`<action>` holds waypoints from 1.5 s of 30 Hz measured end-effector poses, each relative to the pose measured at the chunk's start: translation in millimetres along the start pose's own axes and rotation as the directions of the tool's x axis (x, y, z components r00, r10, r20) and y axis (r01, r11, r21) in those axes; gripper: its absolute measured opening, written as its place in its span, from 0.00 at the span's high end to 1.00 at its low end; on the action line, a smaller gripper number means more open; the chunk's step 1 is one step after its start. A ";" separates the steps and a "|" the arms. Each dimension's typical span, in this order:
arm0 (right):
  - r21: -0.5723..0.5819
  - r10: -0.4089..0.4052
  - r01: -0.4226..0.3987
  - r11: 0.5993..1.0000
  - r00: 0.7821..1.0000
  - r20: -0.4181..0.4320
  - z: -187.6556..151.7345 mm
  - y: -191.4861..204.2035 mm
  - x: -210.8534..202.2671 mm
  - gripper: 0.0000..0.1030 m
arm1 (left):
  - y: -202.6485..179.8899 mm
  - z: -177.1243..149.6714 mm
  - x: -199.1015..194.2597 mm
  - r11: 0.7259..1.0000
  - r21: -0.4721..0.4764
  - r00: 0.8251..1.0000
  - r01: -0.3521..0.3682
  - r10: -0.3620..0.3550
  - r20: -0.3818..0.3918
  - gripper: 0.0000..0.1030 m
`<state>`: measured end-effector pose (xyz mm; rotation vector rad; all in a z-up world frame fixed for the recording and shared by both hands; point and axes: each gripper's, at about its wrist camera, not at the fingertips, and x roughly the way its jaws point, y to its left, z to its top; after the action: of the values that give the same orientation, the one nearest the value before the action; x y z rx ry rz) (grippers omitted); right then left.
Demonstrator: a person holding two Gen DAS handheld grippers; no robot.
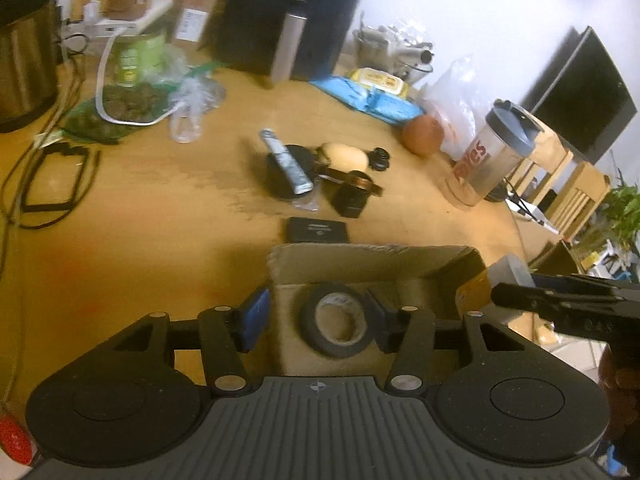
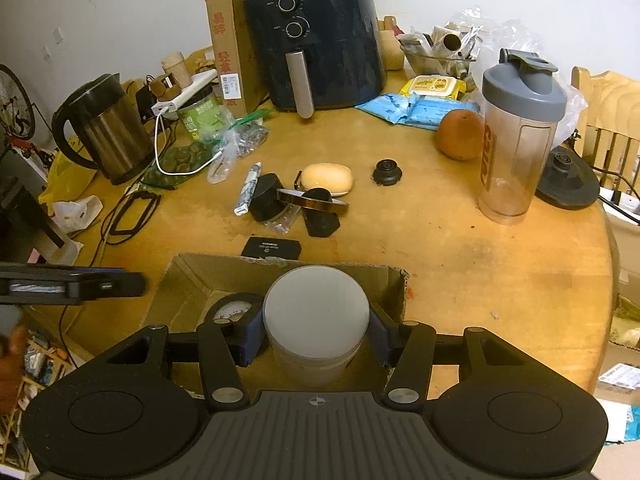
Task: Organize rigid objects
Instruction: 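Lower the tape roll into the box and open the left tool while the right tool carries the jar over, then lower the white jar into the box and open the right tool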
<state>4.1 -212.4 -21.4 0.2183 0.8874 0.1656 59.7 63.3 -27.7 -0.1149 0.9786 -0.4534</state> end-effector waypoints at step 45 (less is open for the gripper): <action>-0.092 -0.135 0.139 0.986 0.990 0.052 11.1 11.0 22.4 0.00 | 24.0 -14.9 -27.2 0.992 -0.108 0.997 -0.065 0.068 0.029 0.50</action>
<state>26.1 -197.9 -28.5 0.0712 0.8435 0.0747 42.3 97.9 -22.1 -0.1855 0.9713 -0.3369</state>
